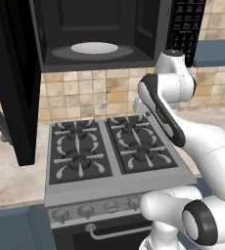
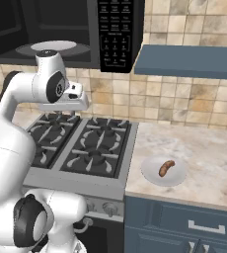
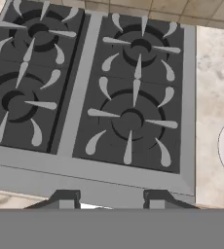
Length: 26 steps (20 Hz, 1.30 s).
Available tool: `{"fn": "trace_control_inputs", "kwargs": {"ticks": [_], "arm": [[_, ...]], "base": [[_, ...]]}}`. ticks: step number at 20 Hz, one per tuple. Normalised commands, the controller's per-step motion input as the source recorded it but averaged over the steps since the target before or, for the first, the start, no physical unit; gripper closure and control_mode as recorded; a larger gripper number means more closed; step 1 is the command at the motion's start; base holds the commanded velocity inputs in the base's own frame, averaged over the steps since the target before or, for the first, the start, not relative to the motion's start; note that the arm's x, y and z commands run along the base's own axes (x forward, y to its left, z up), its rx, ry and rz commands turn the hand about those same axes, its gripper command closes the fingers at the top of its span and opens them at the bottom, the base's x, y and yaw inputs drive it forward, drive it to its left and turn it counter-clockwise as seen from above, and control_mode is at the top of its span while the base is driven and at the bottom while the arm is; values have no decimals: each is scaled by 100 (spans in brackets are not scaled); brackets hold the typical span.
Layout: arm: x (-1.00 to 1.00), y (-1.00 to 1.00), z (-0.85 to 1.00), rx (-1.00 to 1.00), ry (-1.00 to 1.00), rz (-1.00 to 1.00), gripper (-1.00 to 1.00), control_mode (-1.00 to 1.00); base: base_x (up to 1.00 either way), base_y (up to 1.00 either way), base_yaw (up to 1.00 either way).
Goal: Pick the potato from the counter and place it in the microwave.
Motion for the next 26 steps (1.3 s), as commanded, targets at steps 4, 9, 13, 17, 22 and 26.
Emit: {"fn": "trace_control_inputs", "kwargs": {"ticks": [4,9,13,17,22,26], "arm": [[-8,-12,-2,0,0,0,-100,-100],[-30,-63,-33,0,0,-4,-100,-100],[-35,-96,-43,1,0,-13,-100,-100],[-6,-100,-49,2,0,-38,-100,-100],[0,-100,-45,2,-1,-49,-100,-100],[8,-98,-53,0,-8,-42,-100,-100]], "base": [[0,0,0],[0,0,0],[0,0,0],[0,0,0],[0,0,0],[0,0,0]]}}
